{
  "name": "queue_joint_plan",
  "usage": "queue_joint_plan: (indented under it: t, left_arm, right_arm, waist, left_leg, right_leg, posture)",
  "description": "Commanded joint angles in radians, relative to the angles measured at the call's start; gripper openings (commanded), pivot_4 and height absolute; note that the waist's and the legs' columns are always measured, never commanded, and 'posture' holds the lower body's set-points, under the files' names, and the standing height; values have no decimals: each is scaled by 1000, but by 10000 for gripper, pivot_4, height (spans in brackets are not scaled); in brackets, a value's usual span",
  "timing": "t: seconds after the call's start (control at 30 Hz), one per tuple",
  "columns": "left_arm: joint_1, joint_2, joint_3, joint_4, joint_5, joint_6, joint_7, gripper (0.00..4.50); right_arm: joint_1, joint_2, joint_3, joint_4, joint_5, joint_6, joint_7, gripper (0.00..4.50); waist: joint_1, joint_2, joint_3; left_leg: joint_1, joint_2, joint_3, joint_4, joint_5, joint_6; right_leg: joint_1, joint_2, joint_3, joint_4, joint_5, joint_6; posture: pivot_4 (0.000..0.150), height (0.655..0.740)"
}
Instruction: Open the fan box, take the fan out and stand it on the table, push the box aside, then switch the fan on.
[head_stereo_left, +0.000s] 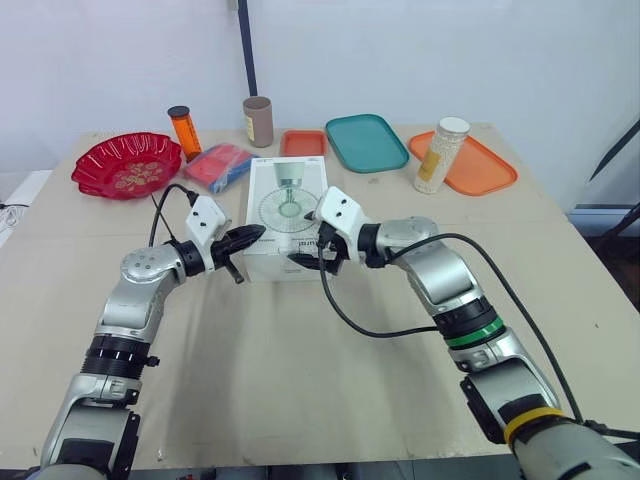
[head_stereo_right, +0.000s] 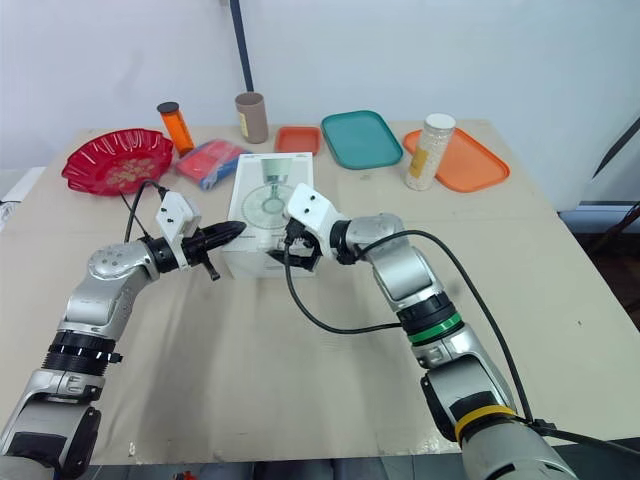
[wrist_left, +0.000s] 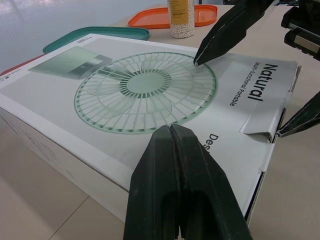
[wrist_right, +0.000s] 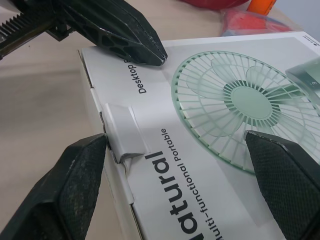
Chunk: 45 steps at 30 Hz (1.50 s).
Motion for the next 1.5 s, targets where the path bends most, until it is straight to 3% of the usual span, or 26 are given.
queue_joint_plan:
  t: [0.03, 0.77, 1.1, 1.27, 1.5]
  left_arm:
    - [1, -1, 15, -31, 0, -8, 1, 864]
    - [26, -18, 13, -60, 2, -4, 10, 864]
    - [23, -8, 20, -55, 3, -3, 3, 864]
    - [11, 6, 22, -46, 5, -2, -15, 864]
    - [-3, 12, 20, -31, 9, -4, -28, 864]
  right_arm:
    - [-33, 15, -43, -26, 41, 40, 2, 45000]
    - [-102, 36, -130, 51, 77, 114, -94, 45000]
    - [89, -103, -206, -296, 314, 294, 83, 45000]
    - [232, -222, -140, -389, 302, 224, 167, 45000]
    - [244, -228, -108, -371, 277, 183, 142, 45000]
  waist:
    - [0, 0, 0]
    - [0, 0, 0]
    - [0, 0, 0]
    - [0, 0, 0]
    - [-1, 0, 0]
  left_leg:
    - [0, 0, 0, 0, 0, 0]
    - [0, 0, 0, 0, 0, 0]
    - [-2, -1, -1, 0, -1, 2]
    - [-2, -1, -1, 1, -3, 5]
    - [-1, 2, 1, 1, -3, 5]
  right_leg:
    - [0, 0, 0, 0, 0, 0]
    - [0, 0, 0, 0, 0, 0]
    - [-1, -1, 0, 0, 0, 0]
    - [0, -1, -1, 0, 0, 0]
    - [0, 1, 0, 0, 0, 0]
  posture:
    - [1500, 7400]
    - [1500, 7400]
    - [1500, 7400]
    - [1500, 7400]
    - [1500, 7400]
